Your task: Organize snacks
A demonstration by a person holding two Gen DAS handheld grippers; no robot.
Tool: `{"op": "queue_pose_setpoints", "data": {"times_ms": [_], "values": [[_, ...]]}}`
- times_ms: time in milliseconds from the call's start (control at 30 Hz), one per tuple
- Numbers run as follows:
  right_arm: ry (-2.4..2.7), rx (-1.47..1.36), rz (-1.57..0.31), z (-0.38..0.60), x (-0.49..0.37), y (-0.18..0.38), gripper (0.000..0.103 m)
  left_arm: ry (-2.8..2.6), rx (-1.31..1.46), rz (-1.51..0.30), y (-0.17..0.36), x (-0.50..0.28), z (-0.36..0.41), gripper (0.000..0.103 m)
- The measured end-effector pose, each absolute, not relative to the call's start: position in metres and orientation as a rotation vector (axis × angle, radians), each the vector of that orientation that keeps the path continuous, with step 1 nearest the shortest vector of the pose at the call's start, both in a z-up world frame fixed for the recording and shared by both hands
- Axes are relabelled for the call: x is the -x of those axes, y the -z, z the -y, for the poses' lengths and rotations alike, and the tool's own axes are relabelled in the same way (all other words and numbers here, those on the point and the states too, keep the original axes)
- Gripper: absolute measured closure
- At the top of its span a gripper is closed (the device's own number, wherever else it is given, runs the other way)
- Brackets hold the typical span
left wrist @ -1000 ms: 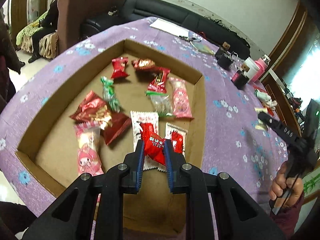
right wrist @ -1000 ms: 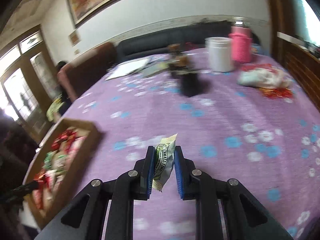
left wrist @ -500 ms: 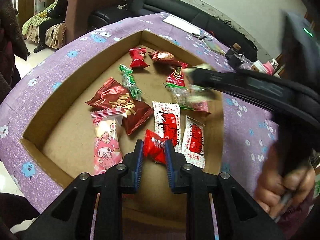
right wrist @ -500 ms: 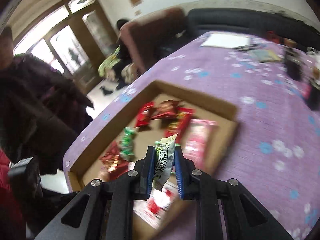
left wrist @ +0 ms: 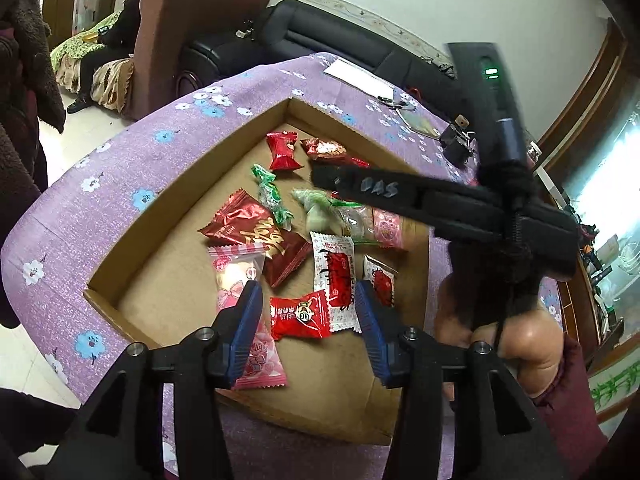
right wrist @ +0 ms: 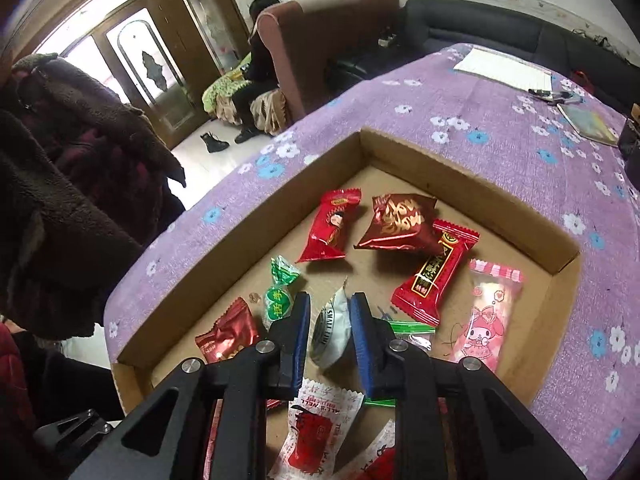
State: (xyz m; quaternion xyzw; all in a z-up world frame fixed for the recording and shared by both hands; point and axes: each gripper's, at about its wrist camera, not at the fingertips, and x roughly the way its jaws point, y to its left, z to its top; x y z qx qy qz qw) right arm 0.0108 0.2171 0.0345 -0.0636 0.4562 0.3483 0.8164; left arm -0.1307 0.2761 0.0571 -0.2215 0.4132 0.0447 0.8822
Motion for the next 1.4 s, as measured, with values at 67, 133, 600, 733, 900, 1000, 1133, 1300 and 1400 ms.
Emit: {"op": "queue_pose_setpoints", "data": {"times_ms": [67, 133, 600, 733, 900, 1000, 1133, 1300, 1400], "values": [[-0.736, 0.110, -0.956, -0.209, -0.009, -0.041, 0.078, -0.093, 0.455, -0.865, -0.058, 0.131, -0.273, 0.057], [-0.729, 0.082, -0.931, -0.196, -0.004, -0.051, 0.076, -0.096, 0.444, -0.860, -0.061, 0.132, -0.270, 0.056], [-0.513, 0.034, -0.790, -0.089, 0.043, -0.073, 0.051, -0.186, 0.222, -0.817, -0.078, 0.139, -0.222, 0.043], [-0.442, 0.041, -0.782, -0.065, 0.057, -0.067, 0.047, -0.219, 0.173, -0.826, -0.079, 0.138, -0.212, 0.043], [-0.400, 0.025, -0.792, -0.044, 0.077, -0.056, 0.046, -0.235, 0.148, -0.844, -0.077, 0.140, -0.200, 0.043], [-0.381, 0.027, -0.787, -0.039, 0.089, -0.051, 0.046, -0.242, 0.132, -0.846, -0.077, 0.142, -0.196, 0.043], [-0.359, 0.044, -0.767, -0.037, 0.103, -0.049, 0.041, -0.256, 0.115, -0.852, -0.077, 0.143, -0.191, 0.043], [-0.369, 0.060, -0.757, -0.040, 0.115, -0.048, 0.039, -0.272, 0.107, -0.866, -0.074, 0.142, -0.189, 0.043], [-0.369, 0.081, -0.756, -0.044, 0.119, -0.045, 0.038, -0.280, 0.100, -0.871, -0.071, 0.142, -0.188, 0.043]]}}
